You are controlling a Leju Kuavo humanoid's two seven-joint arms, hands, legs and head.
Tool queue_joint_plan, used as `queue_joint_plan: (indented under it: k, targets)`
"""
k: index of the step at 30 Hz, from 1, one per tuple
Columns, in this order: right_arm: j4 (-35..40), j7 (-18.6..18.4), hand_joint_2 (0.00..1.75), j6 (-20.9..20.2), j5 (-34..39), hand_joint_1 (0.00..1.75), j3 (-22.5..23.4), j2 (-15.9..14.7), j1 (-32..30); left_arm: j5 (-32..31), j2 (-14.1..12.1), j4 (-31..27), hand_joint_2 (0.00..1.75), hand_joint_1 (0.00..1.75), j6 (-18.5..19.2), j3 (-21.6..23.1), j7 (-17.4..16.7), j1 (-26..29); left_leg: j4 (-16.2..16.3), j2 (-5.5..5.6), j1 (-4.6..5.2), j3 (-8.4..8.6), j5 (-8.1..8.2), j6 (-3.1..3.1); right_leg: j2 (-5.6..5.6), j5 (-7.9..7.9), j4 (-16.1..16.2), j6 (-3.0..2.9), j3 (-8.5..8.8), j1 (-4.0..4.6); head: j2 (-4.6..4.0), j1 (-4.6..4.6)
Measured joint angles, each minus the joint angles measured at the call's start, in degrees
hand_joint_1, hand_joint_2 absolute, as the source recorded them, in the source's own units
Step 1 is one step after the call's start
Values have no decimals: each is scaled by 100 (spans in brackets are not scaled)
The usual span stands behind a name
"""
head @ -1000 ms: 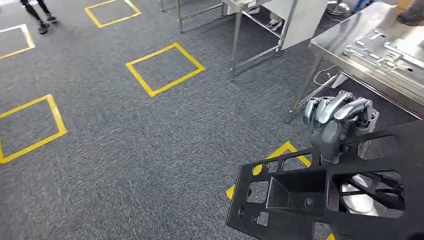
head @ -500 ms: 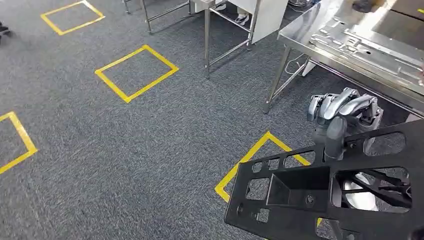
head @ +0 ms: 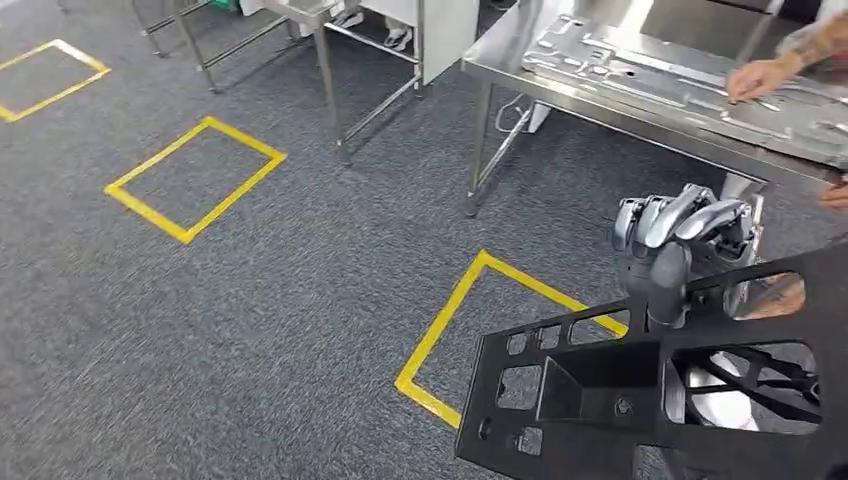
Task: Take the parts from the cabinet and place them on the table.
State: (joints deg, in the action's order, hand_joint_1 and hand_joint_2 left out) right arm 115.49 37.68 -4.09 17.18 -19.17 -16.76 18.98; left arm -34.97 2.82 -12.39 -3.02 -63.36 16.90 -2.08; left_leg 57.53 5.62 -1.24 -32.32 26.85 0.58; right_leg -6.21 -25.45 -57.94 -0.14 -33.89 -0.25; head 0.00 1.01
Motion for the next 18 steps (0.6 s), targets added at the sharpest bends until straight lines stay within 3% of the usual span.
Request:
queue_joint_plan:
  k: [3, 4, 5, 6, 7, 8, 9, 10, 11, 13, 14, 15, 18]
  targets:
    - [44, -4, 175, 0, 0, 175, 28, -17, -33, 0, -2, 0, 175, 0, 0, 0, 2, -11, 30, -181, 62, 19, -12, -69, -203, 53, 56, 134, -55, -61, 0, -11]
    - [61, -4, 175, 0, 0, 175, 48, -39, -40, -4, 9, 0, 175, 0, 4, 0, 4, -23, -47, -266, 10, 47, -52, -120, -206, 38, 43, 167, -57, -51, 0, -15]
    - [85, 9, 175, 0, 0, 175, 79, -50, -47, -11, 2, 0, 175, 0, 11, 0, 9, -32, -79, -342, 12, 71, -66, -147, 163, -45, -67, 188, -94, -33, 0, 13]
    - [87, 11, 175, -2, 0, 175, 87, -59, -40, -22, 2, 0, 175, 0, 11, 0, 9, -25, -85, -410, 18, 75, -61, -184, 412, -239, -363, 214, -240, -28, 0, 42]
    - [87, 11, 175, -2, 0, 175, 92, -61, -58, -28, 2, 0, 175, 0, 11, 0, 7, -20, -84, -492, 28, 74, -52, -197, 527, -486, -839, 243, -477, -44, 0, 39]
    - [90, 11, 175, -2, 0, 175, 96, -61, -109, -37, 2, 0, 175, 0, 11, 0, 2, -14, -84, -570, 33, 73, -47, -202, 564, -685, -1321, 265, -717, -60, 0, 39]
    - [100, 13, 175, -6, 0, 175, 109, -61, -173, -37, 2, 0, 175, 0, 11, 0, -2, -11, -81, -648, 35, 71, -36, -204, 574, -796, -1709, 283, -912, -70, 0, 39]
    - [107, 18, 175, -24, 0, 175, 120, -63, -226, -37, 2, 0, 175, 0, 9, 0, -2, -16, -81, -735, 34, 79, -24, -197, 585, -748, -1797, 297, -968, -79, 0, 41]
    - [118, 20, 175, -46, -4, 175, 125, -63, -251, -37, 2, 0, 175, 0, 9, 0, -2, -17, -80, -806, 34, 93, -11, -189, 599, -589, -1595, 301, -866, -87, 0, 41]
    - [146, 28, 175, -101, -20, 175, 144, -63, -261, -37, 11, 0, 175, 0, 11, 0, 0, -38, -79, -936, 35, 145, 26, -159, 712, -107, -602, 273, -334, -81, 0, 41]
    - [166, 28, 175, -103, -26, 175, 160, -63, -261, -37, 13, 0, 175, 0, 11, 0, 2, -50, -79, -987, 48, 182, 53, -129, 982, 78, -42, 230, -17, -50, 0, 44]
    - [173, 33, 175, -107, -30, 175, 168, -63, -257, -37, 13, 0, 175, 0, 11, 0, 4, -57, -65, -1029, 92, 194, 84, -86, 1131, 11, 56, 170, 24, 12, 0, 41]
    - [179, 31, 175, -133, -37, 175, 197, -66, -276, -44, 13, 0, 175, 0, 7, 0, -2, -82, -100, -1198, 85, 248, 112, 1, 902, 8, 42, 79, -27, 28, 0, 28]
